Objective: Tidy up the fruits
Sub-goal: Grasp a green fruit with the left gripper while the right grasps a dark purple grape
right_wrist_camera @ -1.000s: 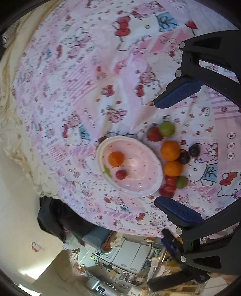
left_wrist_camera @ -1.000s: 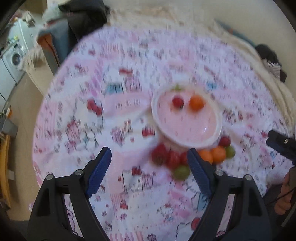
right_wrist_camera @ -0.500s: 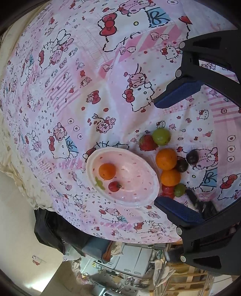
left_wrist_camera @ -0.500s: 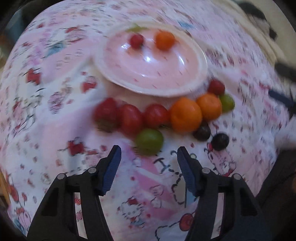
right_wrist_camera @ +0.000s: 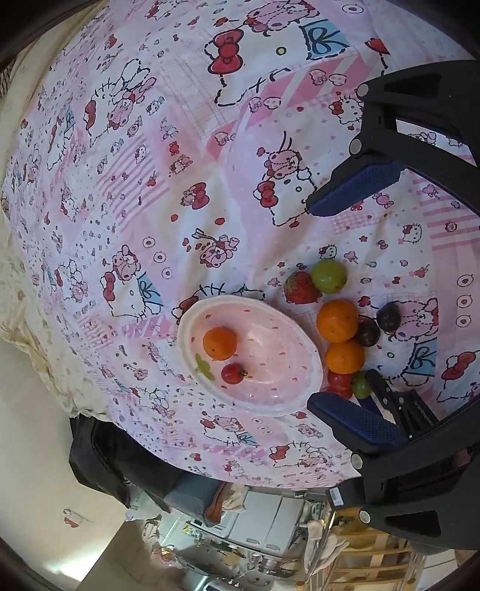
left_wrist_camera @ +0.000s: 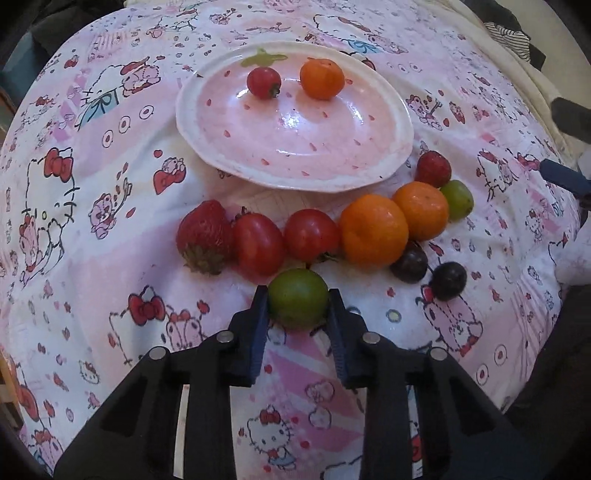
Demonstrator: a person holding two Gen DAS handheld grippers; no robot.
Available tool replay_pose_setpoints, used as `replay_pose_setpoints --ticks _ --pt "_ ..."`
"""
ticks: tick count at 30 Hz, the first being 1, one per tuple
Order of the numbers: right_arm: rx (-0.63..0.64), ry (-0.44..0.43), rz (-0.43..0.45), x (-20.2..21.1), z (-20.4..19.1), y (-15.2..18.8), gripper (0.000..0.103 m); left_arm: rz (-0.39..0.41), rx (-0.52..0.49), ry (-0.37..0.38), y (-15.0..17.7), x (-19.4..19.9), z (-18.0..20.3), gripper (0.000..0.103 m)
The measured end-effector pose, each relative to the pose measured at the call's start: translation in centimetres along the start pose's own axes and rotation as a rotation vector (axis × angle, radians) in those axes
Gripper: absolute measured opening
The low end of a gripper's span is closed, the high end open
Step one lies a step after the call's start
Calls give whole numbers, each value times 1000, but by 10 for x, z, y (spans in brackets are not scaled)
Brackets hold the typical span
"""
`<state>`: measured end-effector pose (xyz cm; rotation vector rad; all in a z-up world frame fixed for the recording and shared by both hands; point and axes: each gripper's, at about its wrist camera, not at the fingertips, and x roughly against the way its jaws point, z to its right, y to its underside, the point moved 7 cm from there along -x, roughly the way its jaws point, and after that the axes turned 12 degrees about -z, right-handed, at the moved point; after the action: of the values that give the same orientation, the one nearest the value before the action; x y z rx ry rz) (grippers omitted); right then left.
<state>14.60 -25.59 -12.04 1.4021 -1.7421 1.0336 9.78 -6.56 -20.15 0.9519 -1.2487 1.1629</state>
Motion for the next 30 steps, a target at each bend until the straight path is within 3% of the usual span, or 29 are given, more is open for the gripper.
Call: replay_pose_setpoints --ticks 4,7,8,9,11,14,24,30 --pt "7 10 -18 -3 1 3 98 16 22 14 9 14 -6 26" --pt "54 44 -100 -18 -3 15 97 47 60 26 16 33 -14 26" --pt "86 69 -138 -26 -6 21 90 53 71 28 18 40 -19 26" --pt "115 98 -167 -33 -8 26 76 53 79 24 20 46 -23 26" --pt "187 158 -242 -52 -12 40 67 66 91 28 22 55 -29 26" --pt "289 182 -305 -72 -26 57 57 96 124 24 19 64 -36 26" --pt "456 281 -328 -104 -40 74 28 121 114 12 13 71 -36 26" --pt "479 271 -311 -104 -46 72 26 123 134 25 13 74 -41 26"
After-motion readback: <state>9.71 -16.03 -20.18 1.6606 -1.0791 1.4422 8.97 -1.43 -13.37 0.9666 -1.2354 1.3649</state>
